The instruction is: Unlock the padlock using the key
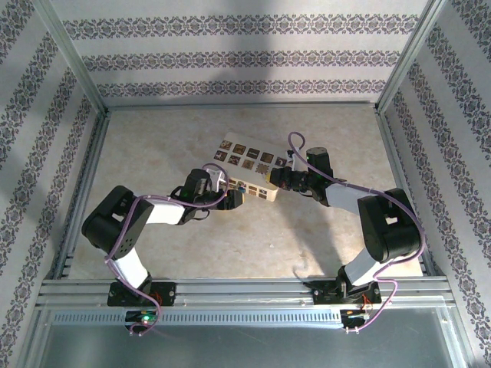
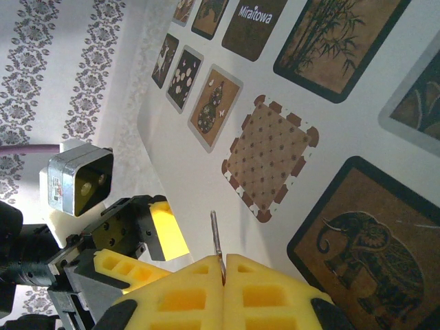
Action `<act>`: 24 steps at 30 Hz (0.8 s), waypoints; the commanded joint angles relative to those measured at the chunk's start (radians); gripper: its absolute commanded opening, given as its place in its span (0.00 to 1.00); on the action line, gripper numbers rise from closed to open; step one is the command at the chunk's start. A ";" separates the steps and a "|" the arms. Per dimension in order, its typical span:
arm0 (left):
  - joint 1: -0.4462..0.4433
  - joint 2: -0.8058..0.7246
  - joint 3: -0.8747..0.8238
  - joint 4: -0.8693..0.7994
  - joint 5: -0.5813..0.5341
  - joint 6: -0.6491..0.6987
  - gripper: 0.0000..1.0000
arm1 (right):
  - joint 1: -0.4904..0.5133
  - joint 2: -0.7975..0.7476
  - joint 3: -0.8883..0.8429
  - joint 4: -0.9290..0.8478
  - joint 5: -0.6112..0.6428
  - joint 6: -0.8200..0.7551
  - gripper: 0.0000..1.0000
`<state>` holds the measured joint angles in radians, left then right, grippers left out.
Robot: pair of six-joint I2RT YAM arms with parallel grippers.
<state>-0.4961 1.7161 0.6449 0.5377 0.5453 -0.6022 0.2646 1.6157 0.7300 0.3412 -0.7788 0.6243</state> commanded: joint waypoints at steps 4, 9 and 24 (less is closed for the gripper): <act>-0.013 0.037 0.045 0.072 -0.032 0.070 0.63 | 0.024 0.032 -0.024 -0.103 0.046 -0.019 0.00; -0.017 0.074 0.074 0.078 -0.044 0.109 0.61 | 0.034 0.035 -0.021 -0.101 0.053 -0.018 0.00; -0.041 0.095 0.095 0.048 -0.187 0.213 0.58 | 0.044 0.036 -0.015 -0.100 0.056 -0.014 0.00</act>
<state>-0.5228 1.8320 0.7326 0.5728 0.4114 -0.4393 0.2909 1.6157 0.7322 0.3447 -0.7540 0.6220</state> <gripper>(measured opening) 0.576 0.044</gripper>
